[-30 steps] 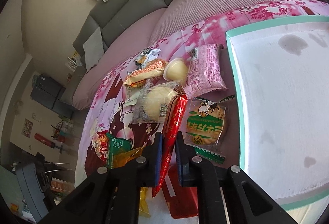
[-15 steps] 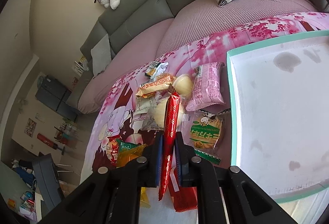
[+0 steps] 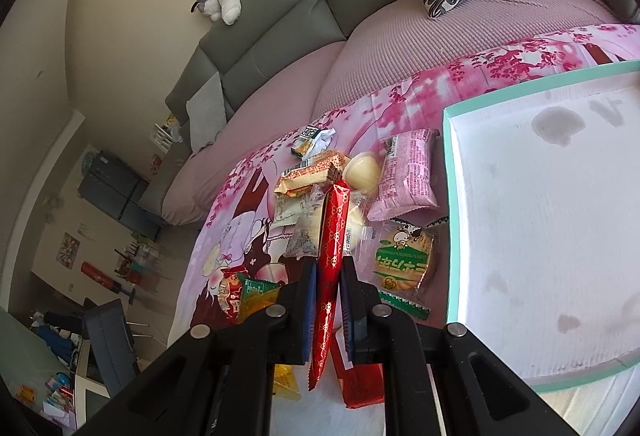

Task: Organize snacks
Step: 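Carry the yellow pack with left tool while right carries the red bar over the tray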

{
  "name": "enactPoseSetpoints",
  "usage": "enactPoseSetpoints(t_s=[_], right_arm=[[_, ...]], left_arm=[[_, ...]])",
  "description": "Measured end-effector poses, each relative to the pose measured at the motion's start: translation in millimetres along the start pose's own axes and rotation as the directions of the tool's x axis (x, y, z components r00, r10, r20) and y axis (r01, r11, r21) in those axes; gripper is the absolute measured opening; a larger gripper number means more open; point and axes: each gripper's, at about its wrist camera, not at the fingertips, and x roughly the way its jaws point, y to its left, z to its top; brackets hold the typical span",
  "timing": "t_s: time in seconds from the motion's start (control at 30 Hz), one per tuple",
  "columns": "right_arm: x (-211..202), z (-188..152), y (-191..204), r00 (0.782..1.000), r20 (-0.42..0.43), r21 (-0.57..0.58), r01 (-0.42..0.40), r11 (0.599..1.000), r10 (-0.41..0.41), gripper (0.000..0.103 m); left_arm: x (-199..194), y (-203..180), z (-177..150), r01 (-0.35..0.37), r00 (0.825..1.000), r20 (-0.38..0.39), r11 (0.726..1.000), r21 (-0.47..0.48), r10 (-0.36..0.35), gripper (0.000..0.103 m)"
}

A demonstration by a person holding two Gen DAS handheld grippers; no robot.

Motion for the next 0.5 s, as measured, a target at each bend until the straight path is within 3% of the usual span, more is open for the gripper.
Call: enactPoseSetpoints(t_s=[0.3, 0.5], right_arm=[[-25, 9, -7, 0.998, 0.066, 0.017, -0.017, 1.0, 0.016, 0.012], [-52, 19, -40, 0.992, 0.118, 0.104, 0.039, 0.994, -0.051, 0.012]], left_arm=[[-14, -25, 13, 0.028, 0.999, 0.044, 0.998, 0.048, -0.03, 0.041], [-16, -75, 28, 0.07, 0.995, 0.063, 0.986, 0.151, -0.08, 0.041]])
